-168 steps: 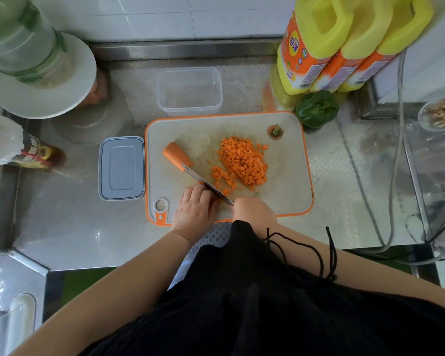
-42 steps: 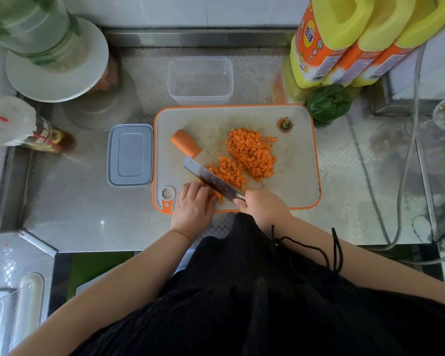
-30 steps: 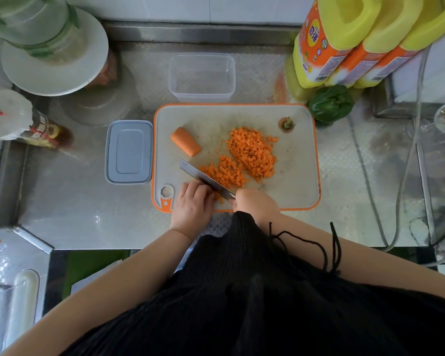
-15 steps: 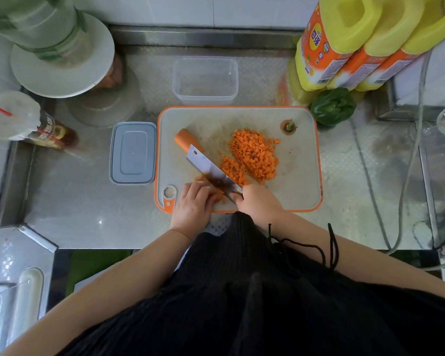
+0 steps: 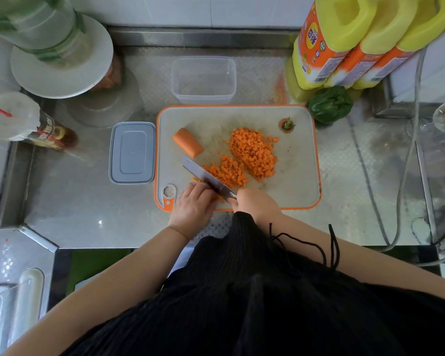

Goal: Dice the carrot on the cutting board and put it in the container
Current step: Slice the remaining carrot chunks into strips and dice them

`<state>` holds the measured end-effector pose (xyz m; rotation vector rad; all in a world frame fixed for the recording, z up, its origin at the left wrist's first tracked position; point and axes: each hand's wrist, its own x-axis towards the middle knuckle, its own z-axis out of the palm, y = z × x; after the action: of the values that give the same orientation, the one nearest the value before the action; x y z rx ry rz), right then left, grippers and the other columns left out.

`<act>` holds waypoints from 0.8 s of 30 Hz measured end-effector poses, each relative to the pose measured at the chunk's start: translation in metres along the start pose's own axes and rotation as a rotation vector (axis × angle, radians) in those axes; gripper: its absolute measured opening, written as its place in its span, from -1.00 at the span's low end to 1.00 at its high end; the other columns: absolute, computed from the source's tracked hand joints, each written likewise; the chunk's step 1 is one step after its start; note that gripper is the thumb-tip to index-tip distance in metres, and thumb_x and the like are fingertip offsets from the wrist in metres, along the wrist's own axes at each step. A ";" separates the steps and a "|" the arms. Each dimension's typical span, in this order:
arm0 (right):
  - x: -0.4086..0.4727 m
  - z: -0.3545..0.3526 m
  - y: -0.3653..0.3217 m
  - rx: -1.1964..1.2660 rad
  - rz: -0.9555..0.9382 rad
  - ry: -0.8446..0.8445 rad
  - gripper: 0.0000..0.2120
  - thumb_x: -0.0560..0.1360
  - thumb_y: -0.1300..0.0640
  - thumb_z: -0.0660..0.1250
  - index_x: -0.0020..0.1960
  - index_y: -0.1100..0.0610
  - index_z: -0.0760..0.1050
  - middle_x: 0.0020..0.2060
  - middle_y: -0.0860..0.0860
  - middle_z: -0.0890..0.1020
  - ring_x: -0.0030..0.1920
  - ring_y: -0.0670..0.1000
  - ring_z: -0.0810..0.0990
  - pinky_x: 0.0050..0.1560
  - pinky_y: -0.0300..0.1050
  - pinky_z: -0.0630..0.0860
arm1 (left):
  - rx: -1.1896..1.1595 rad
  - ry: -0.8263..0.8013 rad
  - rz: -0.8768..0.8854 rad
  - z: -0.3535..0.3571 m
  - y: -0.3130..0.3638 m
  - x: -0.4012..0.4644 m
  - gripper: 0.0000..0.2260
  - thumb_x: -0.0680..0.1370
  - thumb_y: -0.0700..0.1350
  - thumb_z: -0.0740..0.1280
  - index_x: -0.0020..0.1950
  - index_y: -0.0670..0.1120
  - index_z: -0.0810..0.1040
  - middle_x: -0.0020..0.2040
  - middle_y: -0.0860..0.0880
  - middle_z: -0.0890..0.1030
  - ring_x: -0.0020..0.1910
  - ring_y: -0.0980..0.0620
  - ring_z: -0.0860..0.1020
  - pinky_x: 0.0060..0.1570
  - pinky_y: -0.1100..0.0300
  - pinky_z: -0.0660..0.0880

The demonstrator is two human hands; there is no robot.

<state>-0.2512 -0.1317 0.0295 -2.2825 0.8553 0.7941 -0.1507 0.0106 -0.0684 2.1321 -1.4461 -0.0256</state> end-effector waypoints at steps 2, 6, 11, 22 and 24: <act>0.003 0.002 -0.001 -0.001 0.020 0.007 -0.72 0.63 0.01 0.14 -0.19 0.13 0.35 -0.36 0.02 0.44 -0.26 0.09 0.49 -0.23 -0.05 0.41 | -0.011 -0.011 -0.011 0.001 0.000 0.001 -0.91 0.53 -0.18 0.39 -0.08 -0.20 0.62 -0.08 -0.12 0.57 -0.08 -0.14 0.49 -0.07 0.01 0.50; 0.007 0.008 -0.009 -0.042 0.082 0.053 -0.83 0.61 0.12 0.18 -0.01 0.17 0.50 -0.33 0.02 0.44 -0.24 0.09 0.49 -0.22 -0.09 0.41 | -0.032 -0.016 -0.031 0.001 0.001 0.000 -0.92 0.52 -0.19 0.40 -0.07 -0.20 0.62 -0.08 -0.13 0.58 -0.07 -0.12 0.48 -0.07 0.02 0.50; 0.010 0.012 -0.014 -0.032 0.064 0.113 -0.80 0.60 0.08 0.19 0.02 0.19 0.50 -0.25 0.04 0.51 -0.22 0.11 0.49 -0.24 -0.08 0.41 | -0.039 -0.004 -0.026 0.001 0.001 0.001 -0.85 0.57 -0.15 0.32 -0.08 -0.21 0.62 -0.07 -0.14 0.58 -0.04 -0.15 0.51 -0.09 0.00 0.54; 0.001 -0.003 0.002 0.109 -0.001 0.079 -0.67 0.62 -0.06 0.13 -0.17 0.17 0.36 -0.38 -0.01 0.40 -0.26 0.12 0.47 -0.39 -0.11 0.26 | -0.026 0.056 0.015 -0.003 -0.004 -0.007 -0.93 0.54 -0.17 0.40 -0.02 -0.15 0.58 -0.04 -0.13 0.58 -0.07 -0.16 0.53 -0.02 0.02 0.52; -0.004 -0.004 0.001 0.092 -0.015 0.043 -0.69 0.63 -0.05 0.12 -0.14 0.16 0.36 -0.36 -0.02 0.39 -0.24 0.08 0.43 -0.28 -0.10 0.31 | -0.005 0.039 -0.017 -0.005 -0.002 -0.007 -0.93 0.51 -0.19 0.43 -0.05 -0.18 0.61 -0.05 -0.14 0.58 -0.07 -0.17 0.53 -0.02 0.01 0.51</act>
<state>-0.2532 -0.1332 0.0344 -2.2299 0.8748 0.6864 -0.1501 0.0191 -0.0673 2.1292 -1.4044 0.0068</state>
